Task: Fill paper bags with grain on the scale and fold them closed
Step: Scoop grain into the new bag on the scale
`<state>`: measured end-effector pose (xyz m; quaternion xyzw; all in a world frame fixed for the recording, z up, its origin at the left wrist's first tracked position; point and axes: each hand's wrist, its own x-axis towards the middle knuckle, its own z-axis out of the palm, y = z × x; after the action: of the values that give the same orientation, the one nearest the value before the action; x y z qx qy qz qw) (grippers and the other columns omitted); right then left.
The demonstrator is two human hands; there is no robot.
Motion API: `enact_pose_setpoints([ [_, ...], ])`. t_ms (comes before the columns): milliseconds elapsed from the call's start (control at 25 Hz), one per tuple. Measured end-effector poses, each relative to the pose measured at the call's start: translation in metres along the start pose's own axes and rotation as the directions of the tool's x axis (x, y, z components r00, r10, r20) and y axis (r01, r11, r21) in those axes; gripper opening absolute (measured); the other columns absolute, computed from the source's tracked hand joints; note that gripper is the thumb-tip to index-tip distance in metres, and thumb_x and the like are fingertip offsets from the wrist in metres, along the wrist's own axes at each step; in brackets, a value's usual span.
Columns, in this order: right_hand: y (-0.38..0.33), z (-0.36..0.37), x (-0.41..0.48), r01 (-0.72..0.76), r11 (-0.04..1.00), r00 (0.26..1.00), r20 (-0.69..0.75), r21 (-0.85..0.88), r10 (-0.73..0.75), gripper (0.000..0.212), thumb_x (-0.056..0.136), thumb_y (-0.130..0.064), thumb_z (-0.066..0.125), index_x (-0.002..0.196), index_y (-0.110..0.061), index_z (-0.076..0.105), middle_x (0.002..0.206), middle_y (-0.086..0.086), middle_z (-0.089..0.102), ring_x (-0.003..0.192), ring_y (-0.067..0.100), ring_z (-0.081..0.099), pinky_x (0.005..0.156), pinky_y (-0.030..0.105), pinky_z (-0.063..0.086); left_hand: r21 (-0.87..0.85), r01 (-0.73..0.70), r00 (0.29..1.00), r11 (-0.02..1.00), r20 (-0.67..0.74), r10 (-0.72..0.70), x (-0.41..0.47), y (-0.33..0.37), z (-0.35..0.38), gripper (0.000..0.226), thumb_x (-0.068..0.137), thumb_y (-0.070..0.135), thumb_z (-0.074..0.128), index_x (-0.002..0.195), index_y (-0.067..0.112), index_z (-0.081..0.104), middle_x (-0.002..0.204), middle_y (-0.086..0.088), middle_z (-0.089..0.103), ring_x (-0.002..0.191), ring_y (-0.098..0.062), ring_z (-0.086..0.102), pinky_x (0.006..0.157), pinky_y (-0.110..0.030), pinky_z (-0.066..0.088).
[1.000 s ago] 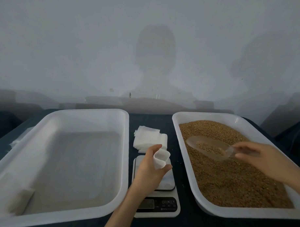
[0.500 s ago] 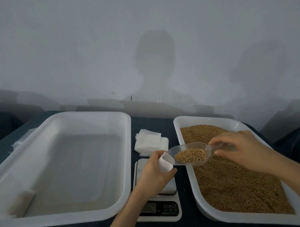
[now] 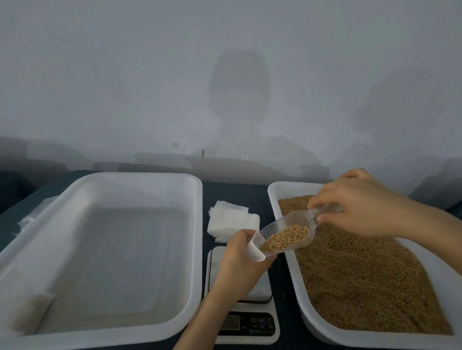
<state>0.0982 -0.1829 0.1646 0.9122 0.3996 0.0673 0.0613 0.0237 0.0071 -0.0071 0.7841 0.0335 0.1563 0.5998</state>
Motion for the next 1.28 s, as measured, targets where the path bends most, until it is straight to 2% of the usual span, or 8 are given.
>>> enact_pose_setpoints([
  [440,-0.06,-0.031,0.032,0.167,0.871,0.984,0.022,-0.462,-0.177,0.023,0.086,-0.026,0.044,0.089,-0.028,0.067,0.081,-0.008,0.063,0.089,0.015,0.056,0.105,0.039,0.018,-0.063,0.035,0.996,0.997,-0.075,-0.04,-0.001,-0.008,0.0,0.035,0.075,0.031,0.078,0.094,0.034,0.049,0.089,0.009,0.06,0.082,0.008,0.057,0.058,-0.006,0.044],
  [680,-0.086,-0.034,0.015,0.173,0.777,0.959,-0.078,-0.605,-0.274,0.02,0.088,-0.02,0.045,0.094,-0.024,0.065,0.089,-0.004,0.061,0.092,0.022,0.054,0.11,0.047,0.016,-0.086,0.034,0.992,0.996,-0.116,-0.044,0.0,-0.012,-0.006,0.035,0.076,0.03,0.078,0.096,0.034,0.048,0.09,0.013,0.057,0.083,0.009,0.056,0.057,-0.008,0.046],
  [800,-0.069,-0.04,-0.001,0.109,0.782,0.938,-0.196,-0.614,-0.285,0.015,0.08,-0.026,0.055,0.086,-0.025,0.069,0.082,-0.006,0.066,0.084,0.021,0.06,0.103,0.042,0.024,-0.124,0.012,0.991,0.992,-0.133,-0.028,-0.001,-0.015,-0.006,0.032,0.077,0.026,0.077,0.095,0.031,0.052,0.087,0.012,0.061,0.08,0.005,0.06,0.061,-0.01,0.048],
  [880,-0.037,-0.046,-0.017,-0.022,0.873,0.936,-0.318,-0.487,-0.154,0.023,0.079,-0.038,0.047,0.082,-0.03,0.069,0.074,-0.008,0.066,0.073,0.02,0.062,0.089,0.038,0.028,-0.134,-0.008,0.989,0.991,-0.149,-0.012,-0.001,-0.016,-0.007,0.031,0.077,0.024,0.077,0.096,0.03,0.054,0.088,0.011,0.063,0.082,0.002,0.06,0.063,-0.01,0.048],
  [960,0.003,-0.045,-0.035,-0.197,0.929,0.932,-0.353,-0.314,0.078,0.035,0.081,-0.054,0.034,0.082,-0.037,0.065,0.071,-0.012,0.064,0.065,0.017,0.06,0.079,0.035,0.037,-0.125,-0.008,0.988,0.992,-0.153,-0.011,-0.001,-0.016,-0.007,0.032,0.077,0.025,0.077,0.096,0.032,0.053,0.089,0.012,0.062,0.085,0.003,0.06,0.064,-0.008,0.047],
  [1080,0.053,-0.011,-0.061,-0.371,0.927,0.906,-0.203,0.048,0.373,0.053,0.072,-0.086,0.021,0.083,-0.047,0.056,0.072,-0.022,0.058,0.06,0.008,0.059,0.063,0.036,0.054,-0.105,-0.003,0.987,0.994,-0.161,-0.014,-0.002,-0.016,-0.006,0.033,0.077,0.027,0.078,0.096,0.034,0.052,0.088,0.016,0.061,0.085,0.005,0.059,0.063,-0.008,0.047],
  [1160,0.075,0.022,-0.074,-0.411,0.909,0.909,-0.04,0.064,0.414,0.062,0.067,-0.088,0.017,0.09,-0.049,0.06,0.075,-0.023,0.06,0.063,0.003,0.061,0.058,0.034,0.056,-0.112,-0.004,0.985,0.994,-0.174,-0.016,-0.002,-0.017,-0.007,0.032,0.076,0.03,0.078,0.097,0.033,0.053,0.088,0.017,0.061,0.085,0.002,0.06,0.063,-0.008,0.047],
  [1280,0.095,0.067,-0.087,-0.377,0.921,0.919,0.078,-0.101,0.385,0.059,0.071,-0.08,0.022,0.107,-0.051,0.059,0.076,-0.025,0.05,0.073,-0.005,0.056,0.067,0.02,0.048,-0.108,0.005,0.982,0.994,-0.186,-0.025,-0.002,-0.015,-0.008,0.034,0.077,0.036,0.077,0.101,0.031,0.053,0.093,0.017,0.06,0.088,-0.004,0.06,0.063,-0.006,0.046],
])
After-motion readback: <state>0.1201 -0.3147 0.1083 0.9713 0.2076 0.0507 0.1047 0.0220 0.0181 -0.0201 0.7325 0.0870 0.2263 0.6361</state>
